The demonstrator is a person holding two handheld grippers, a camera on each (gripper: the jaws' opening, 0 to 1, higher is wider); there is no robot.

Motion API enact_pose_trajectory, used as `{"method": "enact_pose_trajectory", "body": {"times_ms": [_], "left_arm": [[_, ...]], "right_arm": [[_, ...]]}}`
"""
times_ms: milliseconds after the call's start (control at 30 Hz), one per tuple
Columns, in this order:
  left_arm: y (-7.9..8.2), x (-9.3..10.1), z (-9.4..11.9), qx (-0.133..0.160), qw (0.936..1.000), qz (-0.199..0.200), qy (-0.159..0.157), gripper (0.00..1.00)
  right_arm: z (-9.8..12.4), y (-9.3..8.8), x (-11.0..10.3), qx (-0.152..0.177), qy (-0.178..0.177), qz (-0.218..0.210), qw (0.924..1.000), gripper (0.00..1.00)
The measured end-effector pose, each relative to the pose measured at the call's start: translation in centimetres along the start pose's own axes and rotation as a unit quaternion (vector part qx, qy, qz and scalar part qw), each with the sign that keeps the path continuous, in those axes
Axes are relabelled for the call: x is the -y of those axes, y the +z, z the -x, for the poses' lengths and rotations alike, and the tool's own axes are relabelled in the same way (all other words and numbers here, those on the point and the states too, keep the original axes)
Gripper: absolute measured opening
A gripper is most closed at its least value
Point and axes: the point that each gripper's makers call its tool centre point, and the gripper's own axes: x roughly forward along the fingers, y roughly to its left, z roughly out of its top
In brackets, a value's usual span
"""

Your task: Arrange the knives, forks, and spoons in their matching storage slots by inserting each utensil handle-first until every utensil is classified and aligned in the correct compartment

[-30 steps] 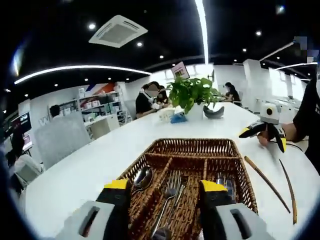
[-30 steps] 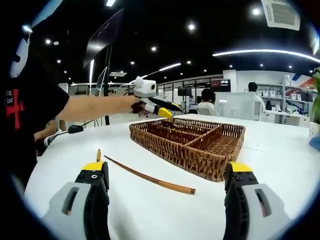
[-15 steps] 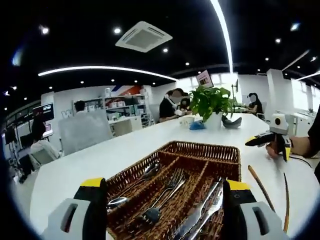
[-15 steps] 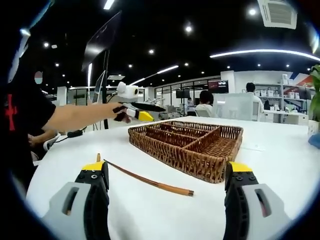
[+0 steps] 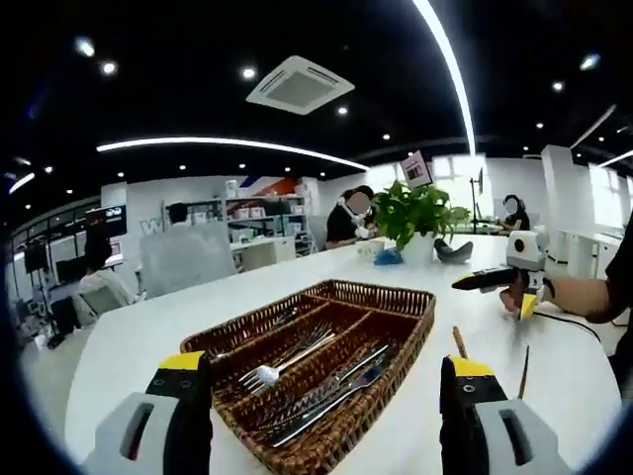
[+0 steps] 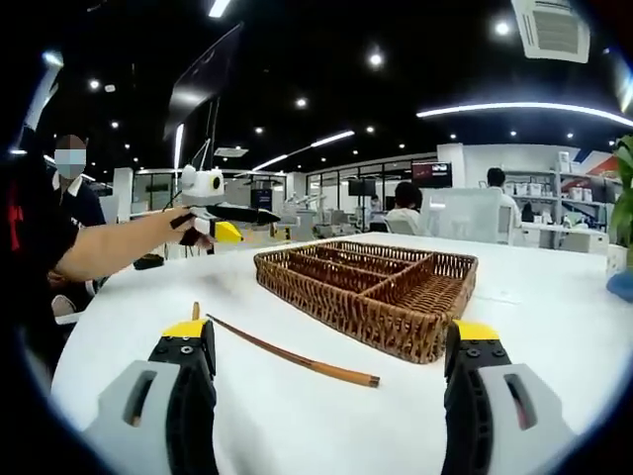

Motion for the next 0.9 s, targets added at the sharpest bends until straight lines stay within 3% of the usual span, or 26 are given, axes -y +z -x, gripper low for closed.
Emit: {"method": "enact_pose_trajectory", "body": {"times_ms": [100, 233, 367, 500, 567, 667, 767, 833, 900], "left_arm": [[-0.4, 1.2, 1.1, 0.002, 1.0000, -0.001, -0.001, 1.00], [-1.0, 1.8, 2.4, 0.009, 0.9999, 0.013, 0.006, 1.00], [-1.7, 2.4, 3.2, 0.014, 0.9995, 0.024, 0.012, 1.00], [-2.2, 3.0, 4.1, 0.018, 0.9995, 0.009, 0.023, 1.00], [-2.6, 3.3, 4.8, 0.021, 0.9993, 0.021, 0.022, 1.00], [-2.6, 3.6, 5.2, 0.042, 0.9988, -0.005, 0.026, 1.00], [-3.6, 3.4, 5.1, 0.033, 0.9990, 0.000, 0.031, 1.00], [-3.2, 3.5, 5.2, 0.056, 0.9980, -0.007, 0.028, 1.00], [-3.6, 3.7, 5.1, 0.046, 0.9987, -0.005, 0.022, 1.00]], "right_arm": [[0.3, 0.1, -0.5, -0.006, 0.012, 0.029, 0.9995, 0.99], [0.9, 0.1, -0.1, -0.010, 0.006, 0.028, 0.9995, 0.99], [1.4, 0.2, 0.8, -0.008, -0.008, 0.007, 0.9999, 0.99], [1.8, -0.5, 1.9, -0.022, -0.035, 0.009, 0.9991, 0.99], [1.7, -0.8, 2.0, -0.029, -0.039, 0.025, 0.9985, 0.99], [1.6, -0.5, 1.8, -0.021, -0.035, 0.019, 0.9990, 0.99], [1.6, -0.3, 2.0, -0.015, -0.037, 0.017, 0.9991, 0.99], [1.7, -0.5, 2.2, -0.019, -0.039, 0.023, 0.9988, 0.99], [1.7, -0.7, 2.2, -0.025, -0.040, 0.027, 0.9985, 0.99]]}}
